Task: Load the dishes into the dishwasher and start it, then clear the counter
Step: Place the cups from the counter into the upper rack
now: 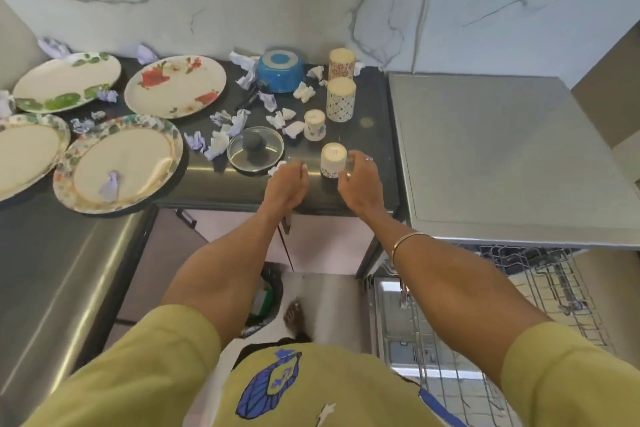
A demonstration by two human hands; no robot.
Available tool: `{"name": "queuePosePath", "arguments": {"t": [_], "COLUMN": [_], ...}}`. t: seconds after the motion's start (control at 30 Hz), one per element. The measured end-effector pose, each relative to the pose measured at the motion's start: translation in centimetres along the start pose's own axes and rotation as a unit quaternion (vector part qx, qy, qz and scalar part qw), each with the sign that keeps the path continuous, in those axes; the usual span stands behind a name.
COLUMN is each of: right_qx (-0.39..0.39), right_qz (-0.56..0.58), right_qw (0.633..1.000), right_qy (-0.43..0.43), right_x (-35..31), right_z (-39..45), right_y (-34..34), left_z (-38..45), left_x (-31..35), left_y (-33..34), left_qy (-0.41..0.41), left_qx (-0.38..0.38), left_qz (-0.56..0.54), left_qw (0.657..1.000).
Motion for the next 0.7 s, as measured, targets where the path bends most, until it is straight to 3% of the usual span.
{"name": "queuePosePath", "arguments": {"t": [0.17, 0.4, 0.7], "right_qx": [-0.041, -0.037, -0.061], "right_qz": [-0.024, -0.041, -0.065], "right_qw": [0.999, 0.998, 0.996], "right_qy": [0.005, 0.005, -0.024], "right_x": [-0.3, -1.1, -0.6], "right_z": [3.6, 5.7, 6.5], "right_y": [2.0, 3.5, 4.4], "left_z": [5.3, 9.9, 12.9], "left_x": [-0.4, -1.1, -1.2], "left_y": [-0.2, 0.0, 1.0], "left_qy": [0.044, 0.087, 0.084], "left_qx": [-0.011, -0.018, -0.007], "left_qz": [0.002, -0.007, 0.001], "left_qw": [0.999, 0.996, 0.996]}}
Point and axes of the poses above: each hand's wrist, its own z-axis towards the middle knuckle, its own y-axis out of the palm, x = y × z, the point moved 9 cm from there along z, towards the middle knuckle, and after that the axes turned 1 degree about -z, right-handed, at the moved point
